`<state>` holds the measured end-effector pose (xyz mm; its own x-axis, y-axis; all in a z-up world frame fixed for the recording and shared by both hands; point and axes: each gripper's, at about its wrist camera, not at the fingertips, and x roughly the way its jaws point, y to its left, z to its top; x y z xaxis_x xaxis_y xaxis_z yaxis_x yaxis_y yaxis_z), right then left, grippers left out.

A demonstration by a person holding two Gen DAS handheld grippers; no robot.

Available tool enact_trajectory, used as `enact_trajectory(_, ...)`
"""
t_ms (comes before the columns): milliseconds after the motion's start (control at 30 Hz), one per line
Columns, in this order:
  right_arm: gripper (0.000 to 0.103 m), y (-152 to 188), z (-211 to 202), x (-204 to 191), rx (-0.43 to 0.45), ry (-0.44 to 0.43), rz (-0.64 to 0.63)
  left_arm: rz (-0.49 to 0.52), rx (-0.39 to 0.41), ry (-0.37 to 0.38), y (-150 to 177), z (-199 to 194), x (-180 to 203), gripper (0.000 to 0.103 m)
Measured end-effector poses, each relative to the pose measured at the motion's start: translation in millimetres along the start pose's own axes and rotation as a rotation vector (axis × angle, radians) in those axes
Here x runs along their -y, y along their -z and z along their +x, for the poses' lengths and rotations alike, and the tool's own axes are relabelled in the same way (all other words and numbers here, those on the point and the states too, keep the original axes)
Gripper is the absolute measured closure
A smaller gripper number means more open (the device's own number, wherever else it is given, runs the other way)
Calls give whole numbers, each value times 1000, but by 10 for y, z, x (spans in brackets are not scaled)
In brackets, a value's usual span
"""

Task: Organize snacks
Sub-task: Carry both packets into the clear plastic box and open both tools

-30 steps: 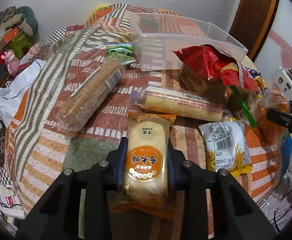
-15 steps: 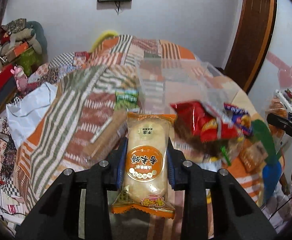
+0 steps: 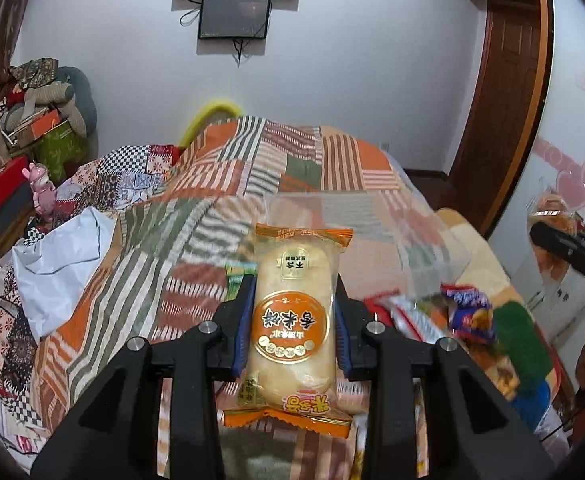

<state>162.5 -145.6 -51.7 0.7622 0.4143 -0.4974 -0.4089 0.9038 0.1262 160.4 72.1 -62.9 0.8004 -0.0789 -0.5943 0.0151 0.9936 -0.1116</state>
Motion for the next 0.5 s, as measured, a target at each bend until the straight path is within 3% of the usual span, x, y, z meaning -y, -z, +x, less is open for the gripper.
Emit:
enact_trajectory(233, 47, -105, 257, -23, -11, 25, -12, -36, 14, 9, -298, 224, -4, 69)
enact_trajectory(500, 47, -165, 624, 99, -73, 56, 10, -36, -22, -6, -495, 638, 34, 69)
